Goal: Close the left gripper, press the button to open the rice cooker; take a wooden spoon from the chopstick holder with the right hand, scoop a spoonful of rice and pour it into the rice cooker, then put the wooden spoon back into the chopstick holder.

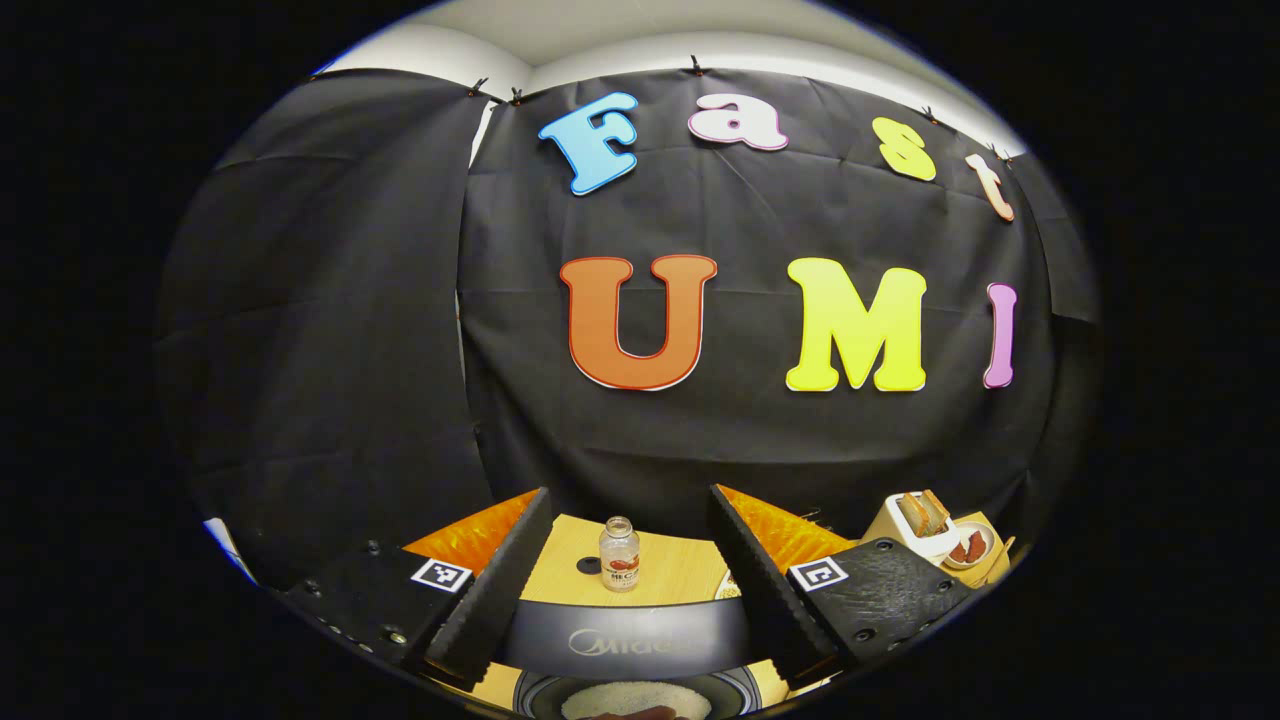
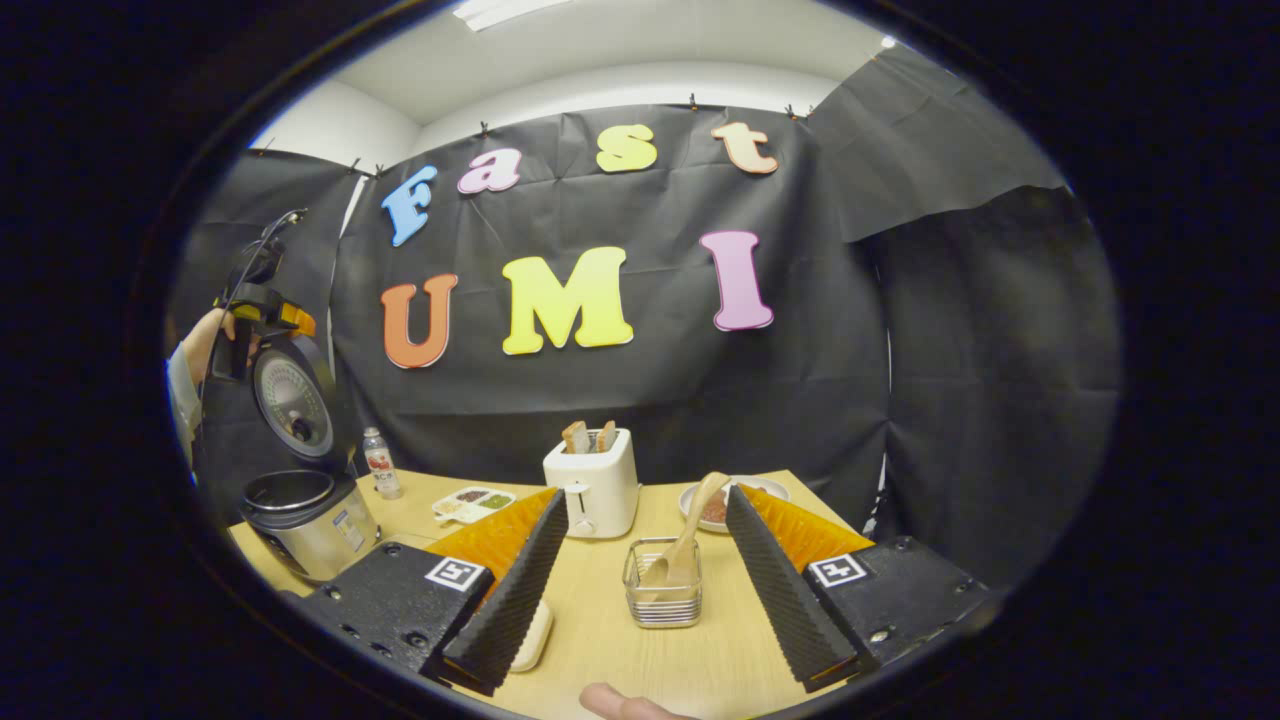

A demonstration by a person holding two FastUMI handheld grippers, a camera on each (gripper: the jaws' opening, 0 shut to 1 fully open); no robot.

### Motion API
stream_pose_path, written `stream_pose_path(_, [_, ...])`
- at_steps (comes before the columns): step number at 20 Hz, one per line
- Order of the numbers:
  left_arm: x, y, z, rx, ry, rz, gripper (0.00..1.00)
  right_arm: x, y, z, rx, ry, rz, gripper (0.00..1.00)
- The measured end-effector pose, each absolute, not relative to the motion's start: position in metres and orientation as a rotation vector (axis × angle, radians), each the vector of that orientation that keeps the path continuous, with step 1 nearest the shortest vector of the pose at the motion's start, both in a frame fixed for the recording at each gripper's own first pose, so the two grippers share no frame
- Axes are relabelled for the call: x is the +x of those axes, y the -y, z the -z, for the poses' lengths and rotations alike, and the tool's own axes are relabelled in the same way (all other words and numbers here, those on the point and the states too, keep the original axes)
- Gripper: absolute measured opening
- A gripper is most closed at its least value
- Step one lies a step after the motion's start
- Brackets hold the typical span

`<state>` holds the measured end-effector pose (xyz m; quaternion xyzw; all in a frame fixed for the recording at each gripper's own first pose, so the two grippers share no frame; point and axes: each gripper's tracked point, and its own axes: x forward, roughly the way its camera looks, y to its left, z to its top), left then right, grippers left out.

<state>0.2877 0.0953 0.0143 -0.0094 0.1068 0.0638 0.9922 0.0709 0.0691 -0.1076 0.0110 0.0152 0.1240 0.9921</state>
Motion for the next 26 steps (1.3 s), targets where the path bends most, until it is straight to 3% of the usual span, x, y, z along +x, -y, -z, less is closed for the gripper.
stream_pose_path(18, [0.164, -0.058, 0.078, -0.108, -0.345, 0.032, 0.96, -0.019, -0.055, 0.111, -0.031, -0.091, -0.203, 1.0])
stream_pose_path(19, [0.161, -0.058, 0.087, -0.112, -0.357, 0.026, 1.0, -0.023, -0.054, 0.111, -0.037, -0.087, -0.2, 1.0])
stream_pose_path(20, [0.156, -0.06, 0.094, -0.11, -0.363, 0.022, 0.95, -0.027, -0.054, 0.112, -0.038, -0.081, -0.199, 1.0])
stream_pose_path(26, [0.14, -0.059, 0.124, -0.049, -0.361, 0.015, 0.95, -0.04, -0.057, 0.128, -0.042, -0.114, -0.2, 1.0])
